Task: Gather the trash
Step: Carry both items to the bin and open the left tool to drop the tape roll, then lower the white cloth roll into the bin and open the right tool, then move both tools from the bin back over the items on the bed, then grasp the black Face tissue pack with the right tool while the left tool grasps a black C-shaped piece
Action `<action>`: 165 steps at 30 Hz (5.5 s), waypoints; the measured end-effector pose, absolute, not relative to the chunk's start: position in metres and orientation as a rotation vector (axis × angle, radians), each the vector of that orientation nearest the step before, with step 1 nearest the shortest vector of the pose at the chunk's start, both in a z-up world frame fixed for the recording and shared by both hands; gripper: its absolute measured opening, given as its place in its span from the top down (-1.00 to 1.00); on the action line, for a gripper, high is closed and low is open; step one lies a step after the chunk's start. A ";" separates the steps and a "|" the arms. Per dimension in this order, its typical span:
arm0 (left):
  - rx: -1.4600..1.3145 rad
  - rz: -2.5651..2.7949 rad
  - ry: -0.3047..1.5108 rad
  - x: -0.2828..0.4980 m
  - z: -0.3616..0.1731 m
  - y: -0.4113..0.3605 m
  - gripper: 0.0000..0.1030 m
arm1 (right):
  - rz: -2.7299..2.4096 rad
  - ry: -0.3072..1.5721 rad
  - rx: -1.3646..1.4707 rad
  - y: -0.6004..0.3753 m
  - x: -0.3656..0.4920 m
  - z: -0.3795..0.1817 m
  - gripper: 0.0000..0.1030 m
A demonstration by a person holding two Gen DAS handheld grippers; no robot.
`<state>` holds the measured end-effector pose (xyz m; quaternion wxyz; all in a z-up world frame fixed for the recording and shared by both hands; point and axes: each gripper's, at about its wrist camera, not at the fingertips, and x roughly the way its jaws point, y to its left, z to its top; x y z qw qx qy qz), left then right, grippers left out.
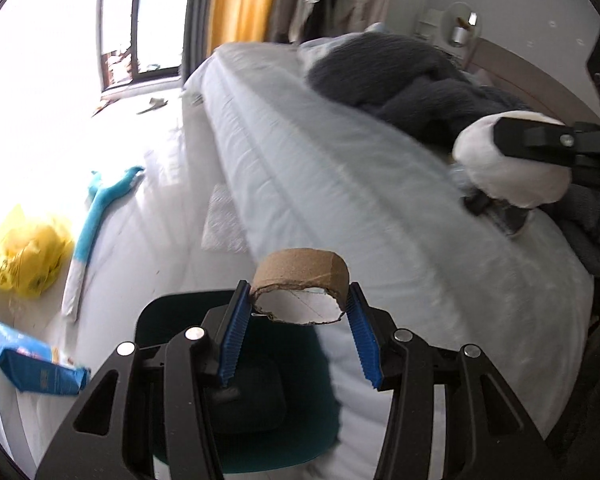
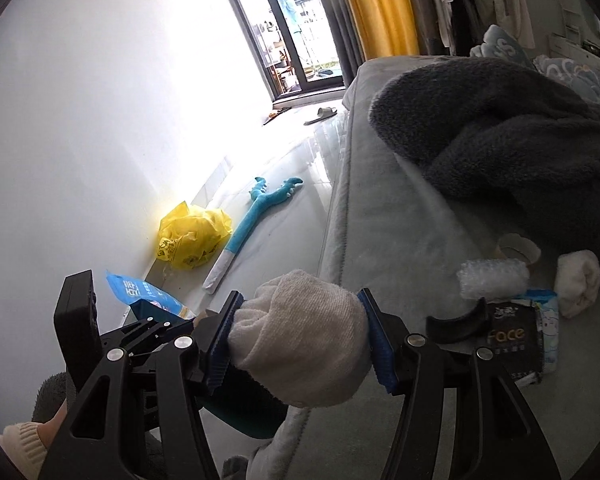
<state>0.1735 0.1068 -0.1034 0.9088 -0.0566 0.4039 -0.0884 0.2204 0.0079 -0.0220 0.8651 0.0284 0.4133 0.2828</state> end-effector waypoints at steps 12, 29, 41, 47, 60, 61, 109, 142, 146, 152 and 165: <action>-0.213 -0.113 1.010 0.173 -0.146 0.152 -0.01 | 0.666 0.891 -0.018 0.065 0.216 -0.033 -0.15; -0.263 -0.027 1.159 0.159 -0.169 0.187 -0.42 | 0.713 0.945 -0.114 0.114 0.215 -0.058 -0.15; -0.327 0.024 1.046 0.142 -0.142 0.225 -0.74 | 0.697 1.062 -0.092 0.138 0.225 -0.095 -0.15; -0.337 0.025 0.981 0.135 -0.128 0.235 -0.80 | 0.691 1.112 -0.089 0.149 0.229 -0.113 -0.15; -0.319 0.042 0.853 0.120 -0.101 0.249 -0.81 | 0.661 1.211 -0.143 0.170 0.229 -0.156 -0.15; -0.319 0.040 0.844 0.120 -0.099 0.250 -0.81 | 0.660 1.217 -0.153 0.171 0.228 -0.159 -0.15; -0.216 -0.046 0.487 0.128 0.012 0.137 -0.79 | 0.644 0.953 -0.113 0.062 0.207 -0.059 -0.75; -0.220 -0.166 0.563 0.168 -0.012 0.049 -0.79 | 0.272 0.825 -0.198 -0.072 0.218 -0.061 -0.75; -0.223 -0.173 0.579 0.171 -0.015 0.045 -0.79 | 0.234 0.809 -0.275 -0.071 0.219 -0.074 -0.75; -0.207 -0.181 0.599 0.176 -0.021 0.037 -0.79 | 0.192 0.803 -0.330 -0.072 0.224 -0.096 -0.75; -0.172 -0.233 0.642 0.184 -0.038 0.013 -0.79 | 0.224 0.785 -0.277 -0.086 0.226 -0.090 -0.15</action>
